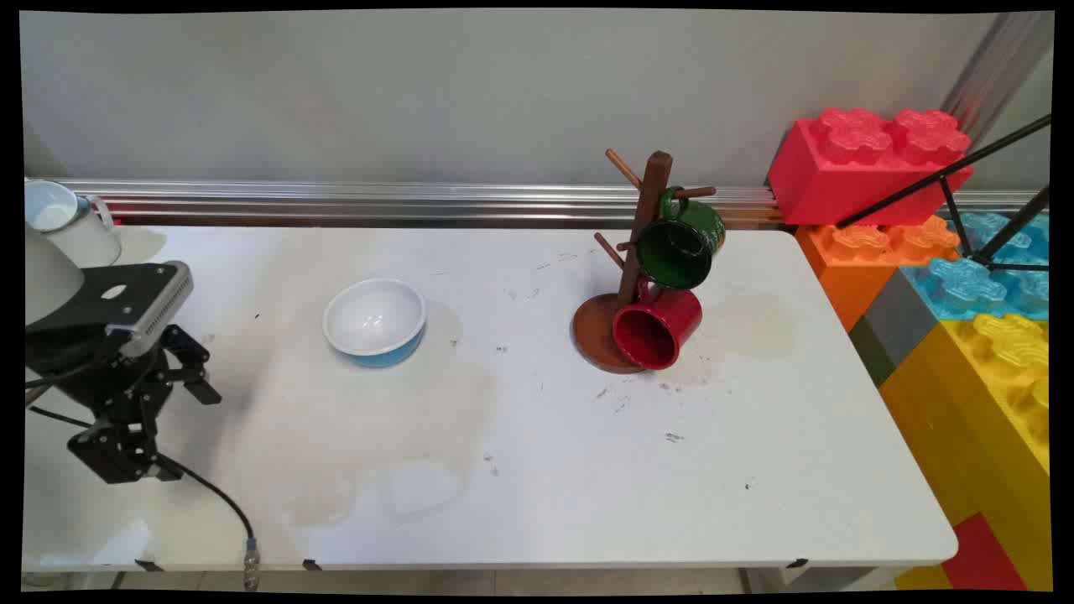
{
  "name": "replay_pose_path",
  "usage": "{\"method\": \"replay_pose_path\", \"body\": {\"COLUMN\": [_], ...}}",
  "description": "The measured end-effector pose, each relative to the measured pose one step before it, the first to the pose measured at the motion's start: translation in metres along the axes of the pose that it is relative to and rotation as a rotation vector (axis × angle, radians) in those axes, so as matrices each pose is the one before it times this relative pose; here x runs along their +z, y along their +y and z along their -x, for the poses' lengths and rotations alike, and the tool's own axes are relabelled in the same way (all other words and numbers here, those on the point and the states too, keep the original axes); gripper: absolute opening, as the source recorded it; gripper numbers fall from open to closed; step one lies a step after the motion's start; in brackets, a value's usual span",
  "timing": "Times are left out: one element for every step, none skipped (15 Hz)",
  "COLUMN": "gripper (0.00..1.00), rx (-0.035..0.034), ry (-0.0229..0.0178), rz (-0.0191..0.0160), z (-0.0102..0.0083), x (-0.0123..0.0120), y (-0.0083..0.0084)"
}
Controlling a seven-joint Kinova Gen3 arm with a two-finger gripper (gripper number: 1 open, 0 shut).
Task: Pick up the green mug from the rack
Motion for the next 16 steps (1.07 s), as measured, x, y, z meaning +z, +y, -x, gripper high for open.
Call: {"method": "replay_pose_path", "body": {"gripper": [1.0,1.0,1.0,1.0,1.0,1.0,1.0,1.0,1.0,1.0,1.0,1.0,1.0,1.0,1.0,1.0], "rx": [-0.00009,-0.00108,-0.00065,-0.0043,-0.00337,-0.00769,-0.01112,-0.01446,-0.01347,-0.00811,-0.01231,-0.01444,-0.01493,-0.01462,-0.00824,-0.01443], "ry": [0.0067,0.01055,0.01054,0.01456,0.00956,0.01465,0.01432,0.01189,0.0089,0.00521,0.00624,0.00689,0.00484,0.00195,-0.00016,-0.00329], "rz": [-0.00136,-0.00273,-0.00288,-0.00423,-0.00339,-0.00614,-0.00934,-0.01172,-0.00992,-0.00559,-0.00743,-0.00656,-0.0052,-0.00451,-0.0028,-0.00465], "z": [-0.00033,-0.00112,-0.00184,-0.00342,-0.00276,-0.00535,-0.00775,-0.00918,-0.00933,-0.00688,-0.01156,-0.0149,-0.01628,-0.01499,-0.01016,-0.0153], "x": [-0.00003,-0.00022,-0.00019,-0.00034,-0.00018,-0.00025,-0.00009,-0.00008,0.00003,0.00017,0.00044,0.00092,0.00138,0.0012,0.00099,0.00153], "y": [-0.00072,-0.00097,-0.00097,-0.00118,-0.0007,-0.001,-0.00127,-0.00091,-0.00013,0.0002,0.00117,0.00195,0.00259,0.0028,0.00194,0.00331]}}
